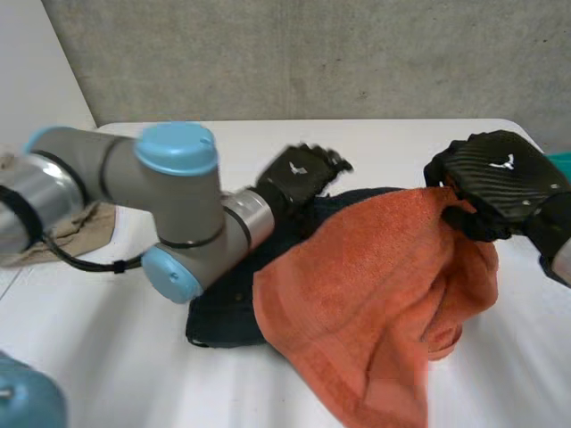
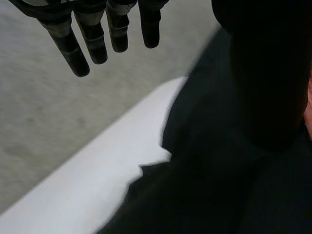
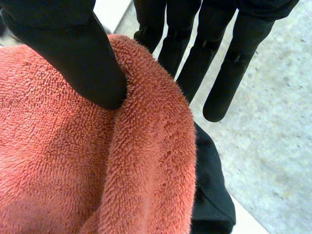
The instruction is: Fold the laundry.
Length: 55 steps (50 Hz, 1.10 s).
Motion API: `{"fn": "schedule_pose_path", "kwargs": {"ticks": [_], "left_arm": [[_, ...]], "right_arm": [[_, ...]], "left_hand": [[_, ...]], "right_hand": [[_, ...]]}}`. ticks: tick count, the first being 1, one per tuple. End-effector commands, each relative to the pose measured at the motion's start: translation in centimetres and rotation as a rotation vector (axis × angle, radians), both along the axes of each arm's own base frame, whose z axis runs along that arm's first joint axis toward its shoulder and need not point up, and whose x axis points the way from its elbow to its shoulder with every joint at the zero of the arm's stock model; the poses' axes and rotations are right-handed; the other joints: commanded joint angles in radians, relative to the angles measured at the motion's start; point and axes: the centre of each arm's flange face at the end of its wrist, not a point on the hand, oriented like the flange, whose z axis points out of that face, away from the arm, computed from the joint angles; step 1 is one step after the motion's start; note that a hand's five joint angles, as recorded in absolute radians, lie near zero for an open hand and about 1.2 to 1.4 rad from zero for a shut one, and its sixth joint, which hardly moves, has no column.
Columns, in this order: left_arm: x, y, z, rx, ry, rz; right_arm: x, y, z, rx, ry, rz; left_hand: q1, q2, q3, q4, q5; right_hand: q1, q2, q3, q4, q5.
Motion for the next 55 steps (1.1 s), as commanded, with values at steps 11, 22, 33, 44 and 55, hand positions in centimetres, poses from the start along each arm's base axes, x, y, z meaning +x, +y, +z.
{"fn": "schedule_pose_path", "kwargs": {"ticks": [11, 22, 33, 44, 55], "left_arm": [[-3.0, 3.8, -3.0, -0.005, -0.092, -0.034], [8.4, -6.4, 13.9, -0.413, 0.232, 0.551], [22.7, -14.0, 15.9, -0.523, 0.146, 0.991], [24.8, -14.5, 5.9, -0.248, -0.065, 0.943], [21.8, -7.0, 7.7, -0.228, -0.026, 0.759]], "right_arm": [[-2.5, -1.7, -1.8, 0.047, -0.001, 0.034], [-2.0, -4.4, -2.1, 0.054, 0.013, -0.044], [2.7, -5.0, -4.8, 0.082, 0.059, 0.018], [5.5, -4.8, -6.6, 0.058, 0.159, 0.003], [9.5, -3.5, -3.6, -0.062, 0.093, 0.047]], "left_hand": [[1.192, 1.190, 1.182, 1.191, 1.170], [1.192, 1.190, 1.182, 1.191, 1.170], [1.192, 1.190, 1.182, 1.191, 1.170], [-0.030, -0.032, -0.040, -0.031, -0.052], [-0.030, -0.032, -0.040, -0.031, -0.052]], "right_hand": [[0.298, 0.227, 0.212, 0.200, 0.256], [0.298, 0.227, 0.212, 0.200, 0.256], [0.298, 0.227, 0.212, 0.200, 0.256], [0.298, 0.227, 0.212, 0.200, 0.256], [0.298, 0.227, 0.212, 0.200, 0.256]]}}
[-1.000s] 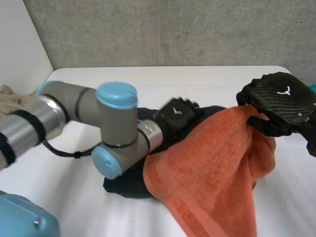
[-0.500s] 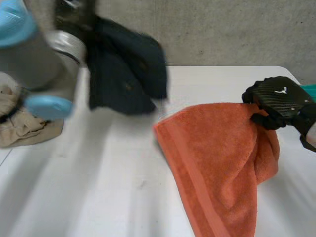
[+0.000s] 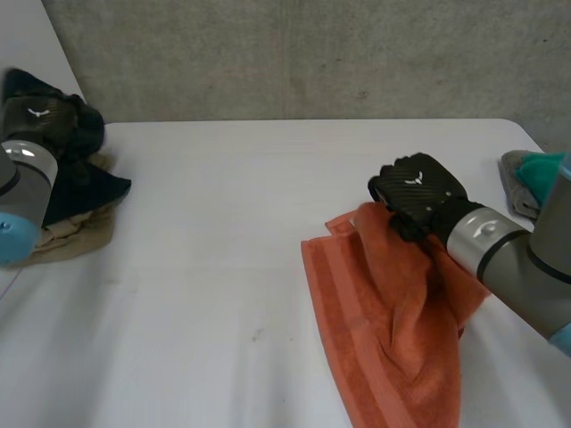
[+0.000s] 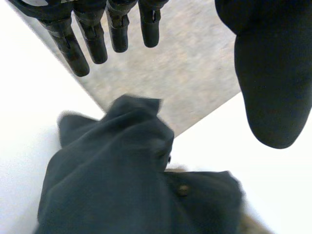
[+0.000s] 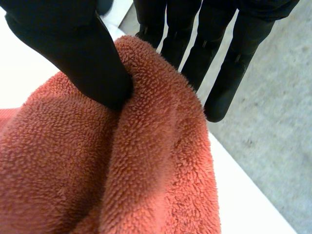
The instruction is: Fold the laundry.
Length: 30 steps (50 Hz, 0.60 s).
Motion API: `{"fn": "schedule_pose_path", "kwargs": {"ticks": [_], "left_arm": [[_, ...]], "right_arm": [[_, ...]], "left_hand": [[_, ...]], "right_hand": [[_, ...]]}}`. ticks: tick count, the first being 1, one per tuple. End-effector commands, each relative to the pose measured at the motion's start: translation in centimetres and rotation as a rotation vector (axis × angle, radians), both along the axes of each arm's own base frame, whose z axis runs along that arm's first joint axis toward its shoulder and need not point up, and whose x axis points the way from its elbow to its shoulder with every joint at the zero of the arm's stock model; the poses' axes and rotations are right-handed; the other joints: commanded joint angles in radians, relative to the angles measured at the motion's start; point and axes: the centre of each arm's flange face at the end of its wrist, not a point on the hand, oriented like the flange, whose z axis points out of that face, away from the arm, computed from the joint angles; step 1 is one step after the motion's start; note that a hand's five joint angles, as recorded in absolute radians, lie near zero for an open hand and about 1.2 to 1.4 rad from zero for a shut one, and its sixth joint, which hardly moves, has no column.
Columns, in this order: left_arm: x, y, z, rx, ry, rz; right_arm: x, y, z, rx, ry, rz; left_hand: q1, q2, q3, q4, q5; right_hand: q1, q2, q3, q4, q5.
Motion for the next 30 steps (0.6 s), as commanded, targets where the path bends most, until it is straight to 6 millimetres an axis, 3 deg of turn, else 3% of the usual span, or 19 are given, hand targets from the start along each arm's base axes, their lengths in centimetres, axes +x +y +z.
{"fn": "schedule_pose_path", "kwargs": {"ticks": [1, 9, 12, 14, 16, 18, 19, 22, 26, 27, 30], "left_arm": [[-2.2, 5.6, 1.9, -0.037, 0.033, -0.141], [-3.2, 9.3, 2.6, -0.095, 0.114, -0.223], [-3.6, 10.3, 2.2, -0.084, 0.151, -0.235], [-3.8, 10.7, 1.8, -0.063, 0.173, -0.238], [-3.9, 11.0, 1.5, -0.045, 0.182, -0.241], [-4.1, 11.4, 0.8, -0.009, 0.190, -0.247], [-4.1, 11.5, 0.6, 0.004, 0.192, -0.249], [-4.2, 12.0, -0.4, 0.069, 0.187, -0.252], [-4.4, 12.2, -1.3, 0.142, 0.180, -0.274], [-4.6, 12.4, -1.8, 0.176, 0.178, -0.289], [-5.1, 12.5, -2.3, 0.225, 0.174, -0.321]], "right_arm": [[3.1, 1.2, 2.5, -0.088, -0.071, 0.042], [8.3, 4.0, 5.2, -0.192, -0.257, 0.169], [10.3, 6.1, 4.1, -0.151, -0.287, 0.240], [11.2, 8.0, 2.0, -0.076, -0.243, 0.283], [11.4, 9.1, 0.4, -0.016, -0.186, 0.297], [10.7, 9.6, -1.5, 0.064, -0.066, 0.276], [10.4, 9.6, -1.8, 0.081, -0.023, 0.266], [8.6, 8.1, -1.0, 0.095, 0.088, 0.189], [6.2, 4.4, 2.9, 0.050, 0.058, 0.090], [5.2, 2.9, 4.8, 0.024, 0.022, 0.053], [3.7, 0.7, 6.9, 0.007, -0.015, 0.000]], "left_hand": [[-0.018, -0.034, -0.038, -0.028, -0.049], [-0.018, -0.034, -0.038, -0.028, -0.049], [-0.018, -0.034, -0.038, -0.028, -0.049], [-0.018, -0.034, -0.038, -0.028, -0.049], [-0.018, -0.034, -0.038, -0.028, -0.049], [-0.018, -0.034, -0.038, -0.028, -0.049], [-0.018, -0.034, -0.038, -0.028, -0.049], [-0.018, -0.034, -0.038, -0.028, -0.049], [-0.018, -0.034, -0.038, -0.028, -0.049], [-0.018, -0.034, -0.038, -0.028, -0.049], [-0.018, -0.034, -0.038, -0.028, -0.049]], "right_hand": [[0.286, 0.227, 0.210, 0.199, 0.226], [0.286, 0.227, 0.210, 0.199, 0.226], [0.286, 0.227, 0.210, 0.199, 0.226], [0.286, 0.227, 0.210, 0.199, 0.226], [-0.164, -0.223, -0.240, -0.251, -0.223], [-0.911, -0.970, -0.988, -0.998, -0.971], [-0.936, -0.995, -1.012, -1.023, -0.995], [-0.936, -0.995, -1.012, -1.023, -0.995], [-0.936, -0.995, -1.012, -1.023, -0.995], [-0.936, -0.995, -1.012, -1.023, -0.995], [-0.936, -0.995, -1.012, -1.023, -0.995]]}}
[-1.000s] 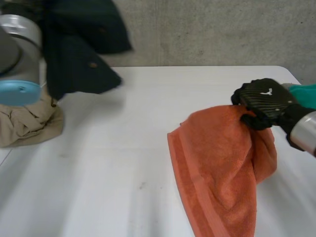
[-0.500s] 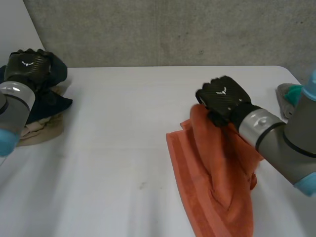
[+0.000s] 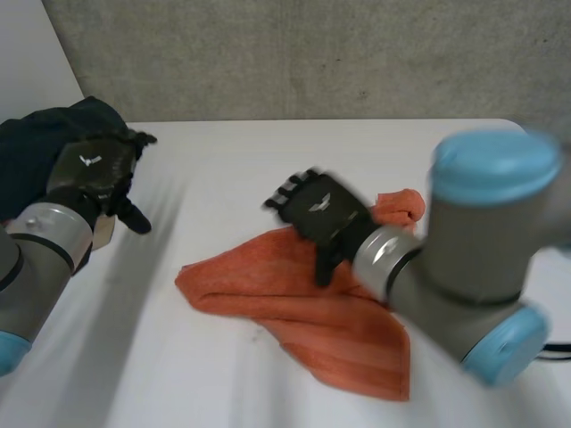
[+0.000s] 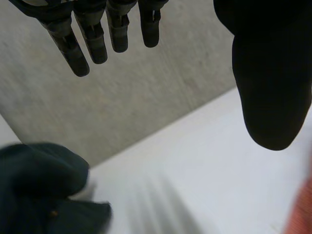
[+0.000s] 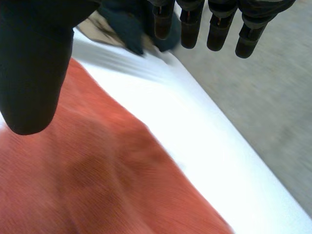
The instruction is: Fold the laundry.
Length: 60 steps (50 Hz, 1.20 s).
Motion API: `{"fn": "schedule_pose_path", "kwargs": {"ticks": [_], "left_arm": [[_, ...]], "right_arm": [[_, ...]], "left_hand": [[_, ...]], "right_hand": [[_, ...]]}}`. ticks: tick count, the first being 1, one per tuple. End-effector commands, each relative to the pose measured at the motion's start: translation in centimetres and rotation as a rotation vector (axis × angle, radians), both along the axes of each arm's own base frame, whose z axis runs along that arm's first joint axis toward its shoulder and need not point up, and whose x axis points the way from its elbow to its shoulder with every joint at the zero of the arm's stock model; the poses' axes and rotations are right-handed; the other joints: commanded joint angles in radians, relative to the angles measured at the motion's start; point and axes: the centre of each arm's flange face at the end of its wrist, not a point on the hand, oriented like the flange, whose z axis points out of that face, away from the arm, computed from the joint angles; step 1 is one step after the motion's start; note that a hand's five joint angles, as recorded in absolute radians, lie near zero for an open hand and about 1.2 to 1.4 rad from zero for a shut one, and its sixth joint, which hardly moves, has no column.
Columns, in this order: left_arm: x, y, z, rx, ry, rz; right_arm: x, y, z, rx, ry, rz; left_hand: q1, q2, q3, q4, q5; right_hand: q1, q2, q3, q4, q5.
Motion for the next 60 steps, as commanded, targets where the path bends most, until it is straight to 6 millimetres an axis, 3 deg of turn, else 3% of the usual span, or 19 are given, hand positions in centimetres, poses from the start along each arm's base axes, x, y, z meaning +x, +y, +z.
{"fn": "schedule_pose_path", "kwargs": {"ticks": [1, 8, 16, 22, 26, 30, 31, 34, 36, 37, 39, 40, 43, 46, 48, 50, 53, 59, 60], "left_arm": [[-1.1, 0.5, -2.0, 0.143, -0.029, -0.089], [-2.6, 0.8, -4.7, 0.311, -0.072, -0.150], [-3.4, 0.5, -7.8, 0.552, -0.144, -0.146], [-4.2, -0.4, -9.2, 0.575, -0.161, -0.138], [-5.0, -1.6, -9.9, 0.528, -0.166, -0.129], [-5.8, -3.3, -9.5, 0.441, -0.159, -0.108], [-6.3, -4.0, -9.0, 0.396, -0.154, -0.104], [-7.5, -5.6, -6.7, 0.269, -0.141, -0.105], [-7.9, -6.7, -4.7, 0.174, -0.133, -0.094], [-8.1, -7.9, -2.0, 0.054, -0.116, -0.059], [-7.9, -8.8, 1.2, -0.070, -0.082, -0.014], [-7.8, -9.0, 4.6, -0.187, -0.033, 0.019], [-7.6, -8.8, 10.3, -0.421, 0.070, 0.058], [-7.5, -8.1, 13.2, -0.553, 0.132, 0.060], [-7.4, -7.0, 13.7, -0.572, 0.141, 0.044], [-7.5, -6.3, 12.9, -0.538, 0.130, 0.023], [-7.6, -5.6, 9.5, -0.437, 0.074, -0.010], [-7.0, -3.7, -0.9, -0.154, -0.054, -0.037], [-6.9, -2.9, -3.5, -0.083, -0.085, -0.049]], "right_arm": [[-4.6, -6.4, 5.9, -0.044, -0.069, -0.150], [-5.5, -9.9, 3.9, -0.030, 0.059, -0.114], [-5.9, -15.0, -2.1, -0.148, 0.260, -0.105], [-5.8, -16.2, -6.4, -0.107, 0.275, -0.108], [-5.6, -17.0, -9.0, -0.106, 0.272, -0.109], [-5.1, -18.3, -10.3, -0.159, 0.238, -0.127], [-4.9, -19.1, -10.0, -0.202, 0.209, -0.144], [-4.6, -20.8, -8.1, -0.306, 0.136, -0.196], [-4.8, -22.9, -4.5, -0.444, 0.020, -0.286], [-5.1, -24.1, -1.2, -0.562, -0.094, -0.356], [-5.4, -24.7, 1.9, -0.660, -0.204, -0.399], [-6.0, -25.0, 5.4, -0.773, -0.336, -0.425], [-6.7, -24.5, 9.8, -0.902, -0.494, -0.398], [-7.1, -23.9, 11.2, -0.927, -0.538, -0.358], [-7.1, -23.2, 11.2, -0.903, -0.530, -0.320], [-7.2, -23.0, 10.5, -0.870, -0.508, -0.311], [-7.9, -22.6, 7.9, -0.758, -0.441, -0.313], [-9.4, -20.8, -1.0, -0.425, -0.259, -0.322], [-9.7, -19.9, -3.5, -0.339, -0.208, -0.314]], "left_hand": [[-0.018, -0.033, -0.038, -0.028, -0.049], [-0.018, -0.033, -0.038, -0.028, -0.049], [-0.018, -0.033, -0.038, -0.028, -0.049], [0.024, 0.008, 0.004, 0.014, -0.008], [0.337, 0.321, 0.317, 0.327, 0.306], [0.936, 0.920, 0.916, 0.926, 0.904], [1.196, 1.180, 1.176, 1.186, 1.164], [1.204, 1.188, 1.184, 1.194, 1.173], [1.204, 1.188, 1.184, 1.194, 1.173], [1.204, 1.188, 1.184, 1.194, 1.173], [1.204, 1.188, 1.184, 1.194, 1.173], [1.204, 1.188, 1.184, 1.194, 1.173], [1.204, 1.188, 1.184, 1.194, 1.173], [1.204, 1.188, 1.184, 1.194, 1.173], [1.204, 1.188, 1.184, 1.194, 1.173], [1.204, 1.188, 1.184, 1.194, 1.173], [1.204, 1.188, 1.184, 1.194, 1.173], [1.204, 1.188, 1.184, 1.194, 1.173], [1.204, 1.188, 1.184, 1.194, 1.173]], "right_hand": [[-0.049, -0.038, -0.035, -0.037, -0.048], [-0.049, -0.038, -0.035, -0.037, -0.048], [0.053, 0.065, 0.068, 0.066, 0.055], [0.056, 0.067, 0.071, 0.068, 0.058], [0.176, 0.187, 0.191, 0.188, 0.178], [0.747, 0.758, 0.762, 0.759, 0.749], [1.168, 1.179, 1.183, 1.180, 1.170], [1.172, 1.183, 1.187, 1.185, 1.174], [1.172, 1.183, 1.187, 1.185, 1.174], [1.172, 1.183, 1.187, 1.185, 1.174], [1.172, 1.183, 1.187, 1.185, 1.174], [1.172, 1.183, 1.187, 1.185, 1.174], [1.172, 1.183, 1.187, 1.185, 1.174], [1.172, 1.183, 1.187, 1.185, 1.174], [1.172, 1.183, 1.187, 1.185, 1.174], [1.172, 1.183, 1.187, 1.185, 1.174], [1.172, 1.183, 1.187, 1.185, 1.174], [1.172, 1.183, 1.187, 1.185, 1.174], [1.172, 1.183, 1.187, 1.185, 1.174]]}}
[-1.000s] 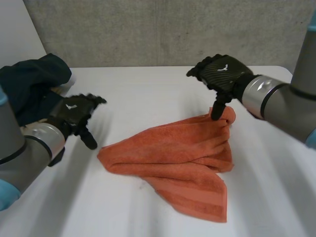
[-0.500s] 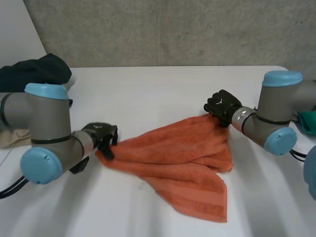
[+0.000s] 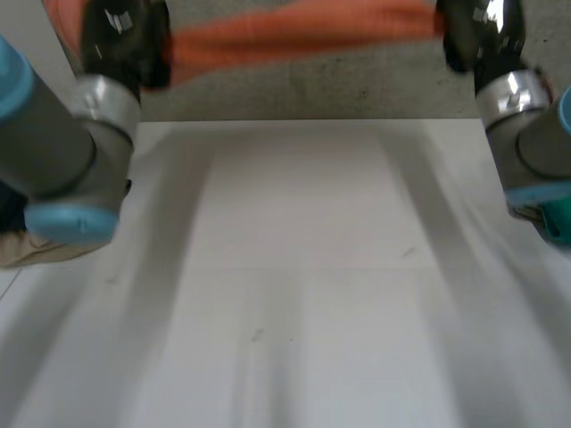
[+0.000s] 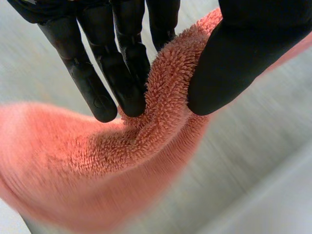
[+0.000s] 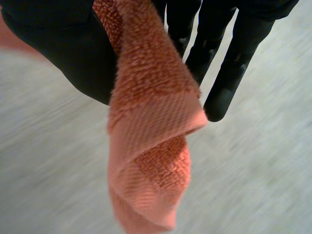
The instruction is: Fold the laundry.
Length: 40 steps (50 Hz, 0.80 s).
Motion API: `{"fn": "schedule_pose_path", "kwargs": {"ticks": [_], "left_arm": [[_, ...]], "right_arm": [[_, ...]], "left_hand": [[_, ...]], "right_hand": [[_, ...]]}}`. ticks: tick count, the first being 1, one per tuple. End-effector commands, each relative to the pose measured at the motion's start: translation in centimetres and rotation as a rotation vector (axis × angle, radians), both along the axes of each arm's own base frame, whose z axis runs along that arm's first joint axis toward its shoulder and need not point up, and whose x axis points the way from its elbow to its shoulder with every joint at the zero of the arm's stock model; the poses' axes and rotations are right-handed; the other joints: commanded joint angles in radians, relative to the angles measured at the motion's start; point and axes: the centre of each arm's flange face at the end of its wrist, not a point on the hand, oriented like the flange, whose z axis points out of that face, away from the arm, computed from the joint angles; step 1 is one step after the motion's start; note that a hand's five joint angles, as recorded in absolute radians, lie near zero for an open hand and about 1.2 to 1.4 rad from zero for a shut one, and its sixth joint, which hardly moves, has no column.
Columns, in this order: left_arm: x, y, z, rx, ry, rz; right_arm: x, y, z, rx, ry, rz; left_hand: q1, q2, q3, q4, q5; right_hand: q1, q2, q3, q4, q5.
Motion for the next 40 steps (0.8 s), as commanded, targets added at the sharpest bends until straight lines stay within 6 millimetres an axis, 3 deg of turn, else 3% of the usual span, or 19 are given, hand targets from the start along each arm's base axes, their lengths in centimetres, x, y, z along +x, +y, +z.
{"fn": "schedule_pose_path", "kwargs": {"ticks": [1, 4, 7, 8, 11, 12, 14, 18, 25, 30, 33, 40], "left_arm": [[0.6, 3.0, -12.8, 0.358, -0.172, -0.026], [1.0, 4.7, -17.0, 0.483, -0.235, -0.035], [1.3, 5.9, -18.9, 0.554, -0.271, -0.039], [1.6, 6.6, -19.5, 0.599, -0.298, -0.036], [1.9, 7.6, -19.1, 0.644, -0.315, -0.035], [2.1, 8.2, -18.3, 0.658, -0.328, -0.036], [2.2, 8.6, -17.1, 0.657, -0.328, -0.039], [2.7, 8.9, -14.4, 0.625, -0.305, -0.050], [6.6, 5.0, -12.2, 0.588, -0.233, 0.049], [9.6, 1.7, -13.4, 0.637, -0.246, 0.059], [10.7, 0.8, -14.3, 0.676, -0.278, 0.039], [12.8, 1.7, -16.1, 0.859, -0.323, 0.015]], "right_arm": [[-1.6, 3.0, -11.1, 0.436, 0.173, 0.023], [-2.1, 4.9, -15.0, 0.576, 0.279, 0.028], [-2.6, 6.0, -16.6, 0.642, 0.363, 0.021], [-3.1, 6.5, -17.2, 0.682, 0.409, 0.013], [-3.6, 7.0, -17.2, 0.717, 0.448, 0.005], [-3.8, 7.1, -16.8, 0.734, 0.444, 0.002], [-3.9, 7.1, -16.3, 0.734, 0.429, -0.001], [-3.9, 7.1, -15.5, 0.723, 0.395, -0.002], [-3.8, 7.4, -15.4, 0.723, 0.380, -0.004], [-3.8, 7.7, -15.8, 0.725, 0.381, -0.001], [-3.7, 7.8, -16.0, 0.727, 0.381, 0.001], [-3.6, 8.0, -16.2, 0.722, 0.380, -0.005]], "left_hand": [[0.263, 0.201, 0.208, 0.199, 0.241], [0.263, 0.201, 0.208, 0.199, 0.241], [0.246, 0.184, 0.191, 0.182, 0.223], [0.092, 0.029, 0.037, 0.027, 0.069], [-0.383, -0.446, -0.438, -0.448, -0.406], [-0.763, -0.826, -0.818, -0.828, -0.786], [-0.954, -1.017, -1.009, -1.019, -0.977], [-0.958, -1.021, -1.013, -1.023, -0.981], [-0.958, -1.021, -1.013, -1.023, -0.981], [-0.870, -0.933, -0.925, -0.935, -0.893], [-0.814, -0.876, -0.869, -0.878, -0.837], [-0.743, -0.806, -0.798, -0.808, -0.766]], "right_hand": [[0.281, 0.227, 0.212, 0.199, 0.230], [0.281, 0.227, 0.212, 0.199, 0.230], [0.281, 0.227, 0.212, 0.199, 0.230], [0.281, 0.227, 0.212, 0.199, 0.230], [0.281, 0.227, 0.212, 0.199, 0.230], [0.281, 0.227, 0.212, 0.199, 0.230], [0.281, 0.227, 0.212, 0.199, 0.230], [0.281, 0.227, 0.212, 0.199, 0.230], [0.281, 0.227, 0.212, 0.199, 0.230], [0.281, 0.227, 0.212, 0.199, 0.230], [0.281, 0.227, 0.212, 0.199, 0.230], [0.281, 0.226, 0.211, 0.199, 0.230]]}}
